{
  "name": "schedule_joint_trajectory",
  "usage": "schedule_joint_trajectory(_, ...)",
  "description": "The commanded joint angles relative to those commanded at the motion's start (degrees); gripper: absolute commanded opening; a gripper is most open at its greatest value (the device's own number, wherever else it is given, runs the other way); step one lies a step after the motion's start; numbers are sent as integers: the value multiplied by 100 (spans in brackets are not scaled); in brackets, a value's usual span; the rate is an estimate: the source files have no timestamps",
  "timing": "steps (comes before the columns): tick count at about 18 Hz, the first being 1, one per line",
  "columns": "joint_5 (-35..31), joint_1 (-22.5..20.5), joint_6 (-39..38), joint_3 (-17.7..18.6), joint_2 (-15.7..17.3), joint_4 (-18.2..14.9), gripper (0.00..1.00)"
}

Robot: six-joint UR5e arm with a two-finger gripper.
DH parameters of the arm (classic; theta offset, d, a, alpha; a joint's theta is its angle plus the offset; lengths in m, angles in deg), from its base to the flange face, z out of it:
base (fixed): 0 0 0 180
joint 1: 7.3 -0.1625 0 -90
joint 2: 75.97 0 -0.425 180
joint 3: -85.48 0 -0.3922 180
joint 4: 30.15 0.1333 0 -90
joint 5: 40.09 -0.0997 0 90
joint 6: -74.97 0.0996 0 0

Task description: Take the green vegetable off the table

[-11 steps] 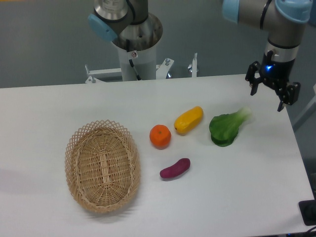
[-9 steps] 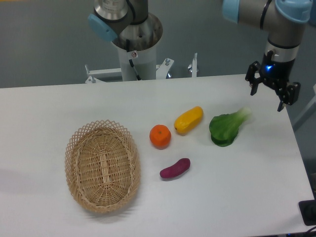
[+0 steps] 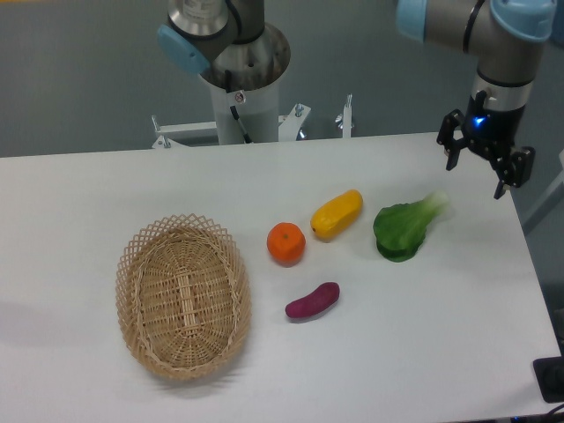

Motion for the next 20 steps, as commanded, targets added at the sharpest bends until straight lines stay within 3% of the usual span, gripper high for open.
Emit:
schedule_joint_trajectory(13, -88, -114, 447, 439, 0, 114, 100)
schedule_joint_trajectory(17, -535, -132, 773, 501, -219, 158, 100)
schedule_joint_trajectory(20, -948, -132, 1142, 615, -421, 456, 100)
